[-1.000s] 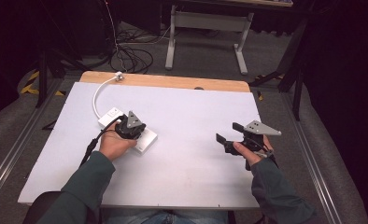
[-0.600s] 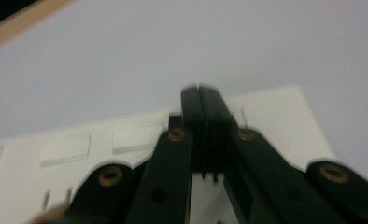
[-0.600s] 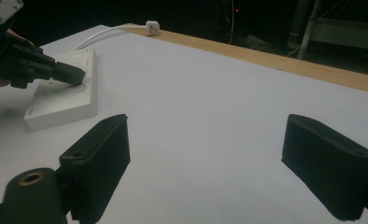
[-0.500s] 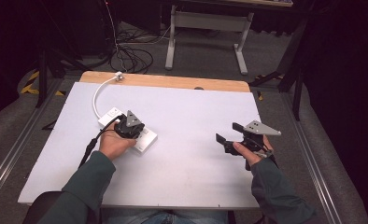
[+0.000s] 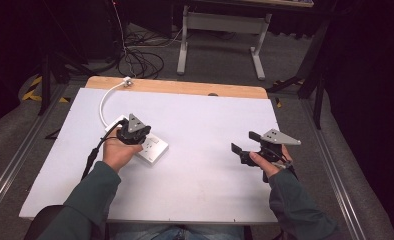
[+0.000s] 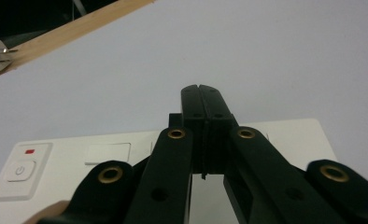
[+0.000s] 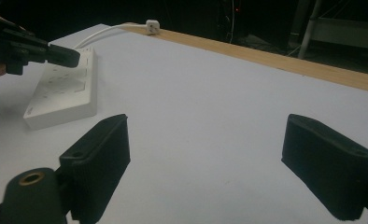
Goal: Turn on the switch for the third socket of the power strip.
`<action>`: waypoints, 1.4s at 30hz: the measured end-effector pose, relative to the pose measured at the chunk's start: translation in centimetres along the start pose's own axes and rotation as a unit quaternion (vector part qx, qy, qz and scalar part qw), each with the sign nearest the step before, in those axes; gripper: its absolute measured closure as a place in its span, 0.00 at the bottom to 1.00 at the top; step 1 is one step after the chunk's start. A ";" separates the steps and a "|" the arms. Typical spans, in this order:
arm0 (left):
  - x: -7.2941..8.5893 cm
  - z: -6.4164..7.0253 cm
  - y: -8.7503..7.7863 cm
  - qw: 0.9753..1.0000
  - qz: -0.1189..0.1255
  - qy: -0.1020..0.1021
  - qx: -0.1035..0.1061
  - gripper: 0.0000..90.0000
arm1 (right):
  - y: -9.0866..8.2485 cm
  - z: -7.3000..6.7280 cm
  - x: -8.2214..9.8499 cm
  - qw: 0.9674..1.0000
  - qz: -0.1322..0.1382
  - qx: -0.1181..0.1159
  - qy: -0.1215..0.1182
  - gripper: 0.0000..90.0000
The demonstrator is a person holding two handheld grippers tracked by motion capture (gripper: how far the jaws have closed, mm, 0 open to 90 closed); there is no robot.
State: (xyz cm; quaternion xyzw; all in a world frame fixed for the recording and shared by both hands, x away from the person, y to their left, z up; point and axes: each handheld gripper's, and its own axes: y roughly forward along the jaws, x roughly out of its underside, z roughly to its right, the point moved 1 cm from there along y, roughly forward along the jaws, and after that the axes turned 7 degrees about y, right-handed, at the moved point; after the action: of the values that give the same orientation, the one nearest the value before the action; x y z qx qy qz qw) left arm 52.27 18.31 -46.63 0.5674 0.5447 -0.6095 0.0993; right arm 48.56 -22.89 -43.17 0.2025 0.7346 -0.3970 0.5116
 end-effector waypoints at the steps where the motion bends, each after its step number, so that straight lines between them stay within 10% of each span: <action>1: -0.1 -0.1 -0.2 1.000 0.008 -0.005 -0.002 1.00 | 0.0 0.0 0.0 1.000 0.000 0.000 0.001 0.17; 19: -0.8 -1.9 -6.1 0.991 0.116 -0.066 -0.029 1.00 | 0.4 -0.1 0.0 1.000 -0.004 -0.003 -0.003 0.17; 42: 1.0 -3.7 -10.2 0.979 0.159 -0.108 -0.061 1.00 | 0.5 -0.1 0.0 1.000 -0.006 -0.002 -0.002 0.17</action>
State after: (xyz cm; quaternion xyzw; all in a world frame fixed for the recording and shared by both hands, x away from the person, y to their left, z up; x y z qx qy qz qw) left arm 46.55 25.61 -40.94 0.5702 0.4699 -0.6092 0.2881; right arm 48.80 -22.50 -43.29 0.1967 0.7353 -0.3990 0.5113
